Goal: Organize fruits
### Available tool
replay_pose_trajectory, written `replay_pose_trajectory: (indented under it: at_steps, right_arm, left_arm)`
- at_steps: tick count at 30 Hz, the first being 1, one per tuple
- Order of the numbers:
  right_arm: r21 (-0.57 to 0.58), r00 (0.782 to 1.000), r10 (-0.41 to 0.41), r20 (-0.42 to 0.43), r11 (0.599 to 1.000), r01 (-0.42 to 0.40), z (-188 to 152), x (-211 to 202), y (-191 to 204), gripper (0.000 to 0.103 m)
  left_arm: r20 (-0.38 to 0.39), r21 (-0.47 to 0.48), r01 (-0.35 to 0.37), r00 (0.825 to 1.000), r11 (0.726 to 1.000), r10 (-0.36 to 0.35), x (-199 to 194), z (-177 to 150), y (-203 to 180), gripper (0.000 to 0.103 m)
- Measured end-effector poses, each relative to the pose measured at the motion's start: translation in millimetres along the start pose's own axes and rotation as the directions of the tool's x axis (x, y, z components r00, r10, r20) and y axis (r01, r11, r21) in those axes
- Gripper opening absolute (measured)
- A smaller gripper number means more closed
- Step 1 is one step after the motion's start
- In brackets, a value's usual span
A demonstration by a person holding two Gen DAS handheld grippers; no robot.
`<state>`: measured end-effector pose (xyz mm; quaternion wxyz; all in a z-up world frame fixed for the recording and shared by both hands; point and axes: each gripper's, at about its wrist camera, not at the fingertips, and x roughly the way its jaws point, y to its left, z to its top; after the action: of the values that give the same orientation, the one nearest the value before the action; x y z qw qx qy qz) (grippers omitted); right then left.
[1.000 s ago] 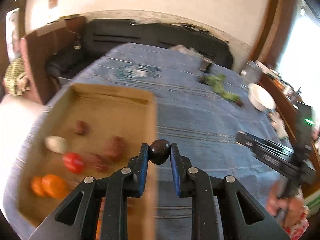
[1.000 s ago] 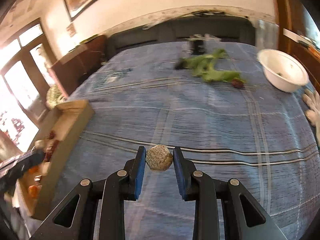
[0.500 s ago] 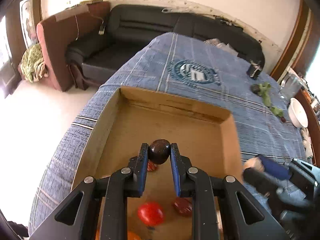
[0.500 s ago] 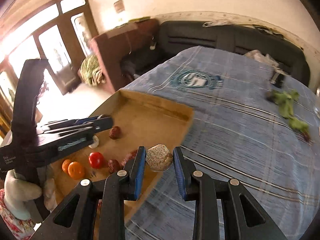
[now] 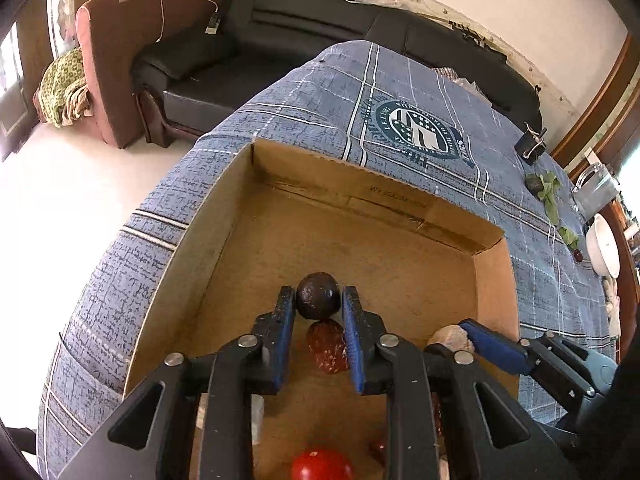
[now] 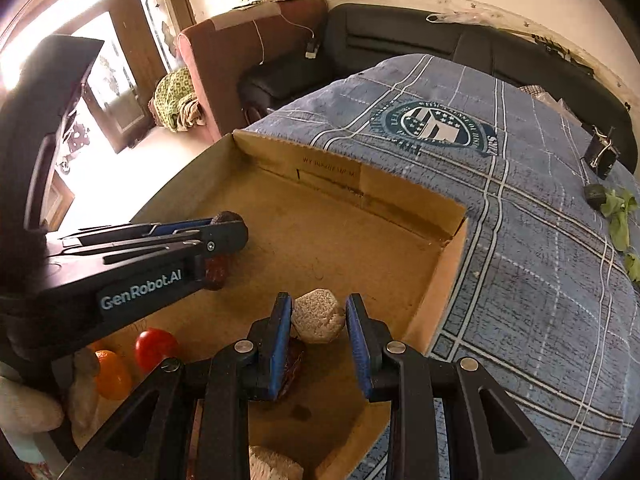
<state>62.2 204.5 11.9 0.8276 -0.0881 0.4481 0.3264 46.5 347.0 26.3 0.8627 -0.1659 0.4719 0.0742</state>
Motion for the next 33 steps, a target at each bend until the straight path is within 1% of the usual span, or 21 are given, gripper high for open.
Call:
replay_pose_trajectory:
  at_steps: [2, 3, 6, 8, 9, 11, 12, 13, 15, 17, 18, 20, 22, 24, 26, 28, 31, 33]
  right_arm:
    - [0.013, 1.0, 0.017, -0.002, 1.0, -0.017, -0.6, -0.5, -1.1, 0.033]
    - [0.02, 1.0, 0.029, 0.002, 0.999, -0.029, -0.8, -2.2, -1.9, 0.034]
    - [0.02, 0.999, 0.031, 0.023, 0.999, -0.031, -2.4, -12.6, -0.4, 0.038]
    - [0.024, 0.999, 0.032, 0.038, 0.999, -0.033, -4.1, -21.4, -1.0, 0.041]
    - [0.029, 0.998, 0.034, 0.048, 0.999, -0.036, -5.8, -27.3, -2.0, 0.042]
    - [0.045, 0.997, 0.036, 0.07, 0.998, -0.039, -10.9, -40.7, -5.3, 0.051]
    - [0.054, 0.996, 0.037, 0.081, 0.998, -0.041, -14.3, -47.6, -7.0, 0.052]
    - [0.064, 0.995, 0.038, 0.093, 0.997, -0.044, -18.8, -55.2, -9.2, 0.054]
    - [0.081, 0.993, 0.034, 0.115, 0.996, -0.044, -29.4, -70.5, -13.5, 0.055]
    - [0.1, 0.991, 0.024, 0.132, 0.994, -0.037, -38.9, -81.7, -17.5, 0.059]
    - [0.113, 0.99, 0.019, 0.142, 0.993, -0.035, -44.8, -87.9, -19.7, 0.06]
    - [0.144, 0.986, 0.011, 0.163, 0.989, -0.035, -58.1, -101.6, -24.8, 0.062]
    - [0.162, 0.983, -0.004, 0.181, 0.986, -0.026, -68.8, -113.1, -27.6, 0.062]
    - [0.174, 0.979, -0.033, 0.202, 0.985, -0.002, -79.6, -125.3, -29.7, 0.064]
    - [0.19, 0.972, -0.064, 0.225, 0.982, 0.021, -91.1, -137.8, -31.2, 0.069]
    - [0.209, 0.966, -0.083, 0.244, 0.977, 0.031, -103.9, -149.4, -33.3, 0.072]
    - [0.23, 0.961, -0.101, 0.257, 0.972, 0.041, -118.8, -159.9, -33.9, 0.074]
    - [0.242, 0.96, -0.111, 0.258, 0.969, 0.047, -126.3, -164.4, -34.4, 0.075]
  left_arm:
    - [0.018, -0.013, 0.009, 1.0, 1.0, -0.009, -6.7, -2.5, 2.9, 0.039]
    - [0.028, -0.018, 0.011, 1.0, 1.0, -0.01, -11.0, -3.6, 3.4, 0.04]
    - [0.067, -0.021, 0.008, 0.998, 1.0, -0.007, -29.1, -8.4, 4.3, 0.044]
    - [0.093, -0.023, 0.003, 0.996, 1.0, -0.001, -41.6, -11.6, 3.8, 0.051]
    - [0.113, -0.025, 0.001, 0.994, 1.0, 0.002, -50.1, -14.3, 3.1, 0.053]
    - [0.164, -0.023, -0.015, 0.986, 1.0, 0.019, -70.6, -22.3, 0.2, 0.06]
    - [0.185, -0.022, -0.026, 0.982, 0.999, 0.03, -79.0, -26.4, -1.3, 0.06]
    - [0.213, -0.021, -0.04, 0.976, 0.999, 0.044, -89.7, -31.6, -3.6, 0.062]
    - [0.263, -0.02, -0.065, 0.962, 0.998, 0.068, -108.3, -41.8, -8.4, 0.069]
    - [0.32, -0.027, -0.102, 0.942, 0.994, 0.105, -128.3, -54.8, -15.2, 0.081]
    - [0.348, -0.034, -0.118, 0.929, 0.992, 0.123, -137.7, -61.1, -19.3, 0.084]
    - [0.407, -0.053, -0.134, 0.902, 0.99, 0.144, -156.3, -73.9, -26.4, 0.096]
    - [0.464, -0.072, -0.137, 0.872, 0.988, 0.155, -174.5, -88.0, -32.5, 0.102]
    - [0.492, -0.093, -0.142, 0.854, 0.986, 0.169, -186.7, -97.6, -36.2, 0.103]
    - [0.493, -0.118, -0.161, 0.847, 0.98, 0.198, -195.3, -105.9, -39.7, 0.103]
    - [0.488, -0.134, -0.17, 0.846, 0.976, 0.214, -199.4, -113.0, -42.1, 0.103]
    - [0.477, -0.157, -0.207, 0.84, 0.965, 0.258, -202.1, -124.4, -46.5, 0.103]
    - [0.473, -0.156, -0.232, 0.836, 0.96, 0.279, -202.8, -130.4, -49.9, 0.103]
